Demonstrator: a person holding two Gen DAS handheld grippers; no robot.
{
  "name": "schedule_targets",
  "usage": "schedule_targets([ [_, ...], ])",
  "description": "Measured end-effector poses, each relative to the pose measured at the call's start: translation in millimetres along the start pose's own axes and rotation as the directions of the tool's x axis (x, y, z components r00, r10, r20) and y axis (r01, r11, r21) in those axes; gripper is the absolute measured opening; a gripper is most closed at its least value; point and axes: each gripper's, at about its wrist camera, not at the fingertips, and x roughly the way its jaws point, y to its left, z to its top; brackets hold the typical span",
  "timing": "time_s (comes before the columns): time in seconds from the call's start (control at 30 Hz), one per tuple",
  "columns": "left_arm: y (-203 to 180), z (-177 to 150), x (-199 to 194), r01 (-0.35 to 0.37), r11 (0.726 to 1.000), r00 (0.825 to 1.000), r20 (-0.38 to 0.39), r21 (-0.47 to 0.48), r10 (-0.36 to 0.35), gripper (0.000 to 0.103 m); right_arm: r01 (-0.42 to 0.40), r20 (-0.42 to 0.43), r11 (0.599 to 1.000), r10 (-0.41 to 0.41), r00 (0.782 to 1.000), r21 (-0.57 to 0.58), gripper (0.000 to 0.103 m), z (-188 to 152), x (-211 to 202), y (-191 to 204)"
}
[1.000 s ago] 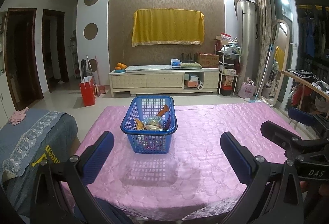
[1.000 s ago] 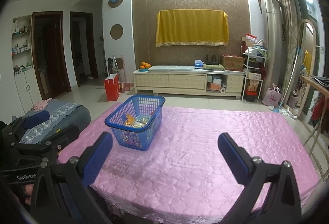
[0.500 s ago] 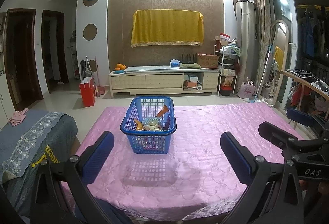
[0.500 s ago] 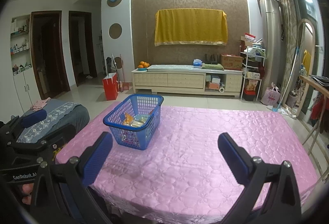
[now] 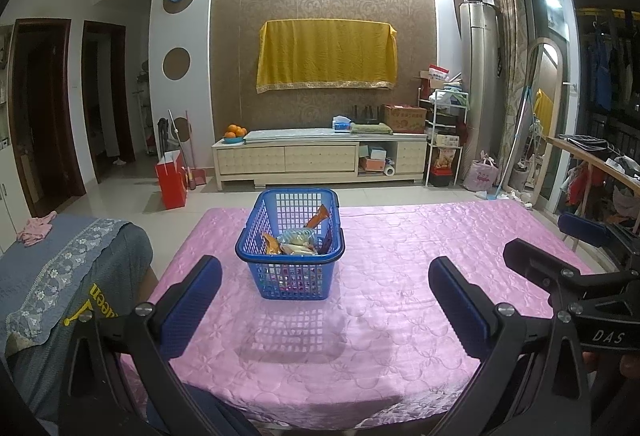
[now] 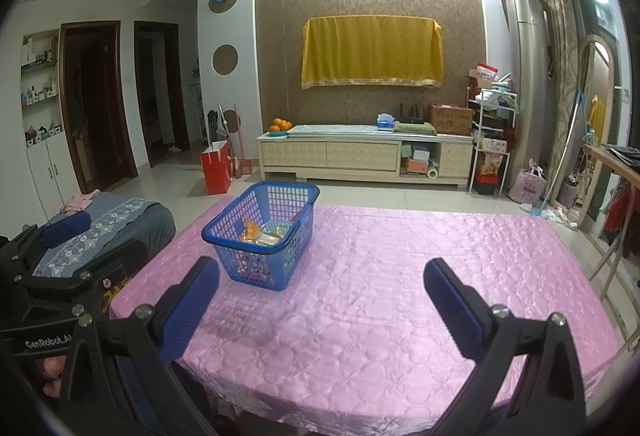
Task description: Organize snacks
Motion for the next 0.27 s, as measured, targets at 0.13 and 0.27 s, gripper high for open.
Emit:
schedule_targets([
  [0.13, -0.2, 0.1, 0.0, 0.004, 1.000, 1.000, -0.002, -0.005, -0.004, 0.102, 0.001, 0.002, 1.000, -0.001, 1.000, -0.001, 0.103, 0.2, 0.0, -0.3],
  [0.27, 0.7, 1.7, 0.5, 0.011, 1.000, 1.000, -0.007, -0.009, -0.011, 0.102, 0.002, 0.002, 1.000, -0.002, 1.000, -0.003, 0.103, -0.6, 0.0, 0.1],
])
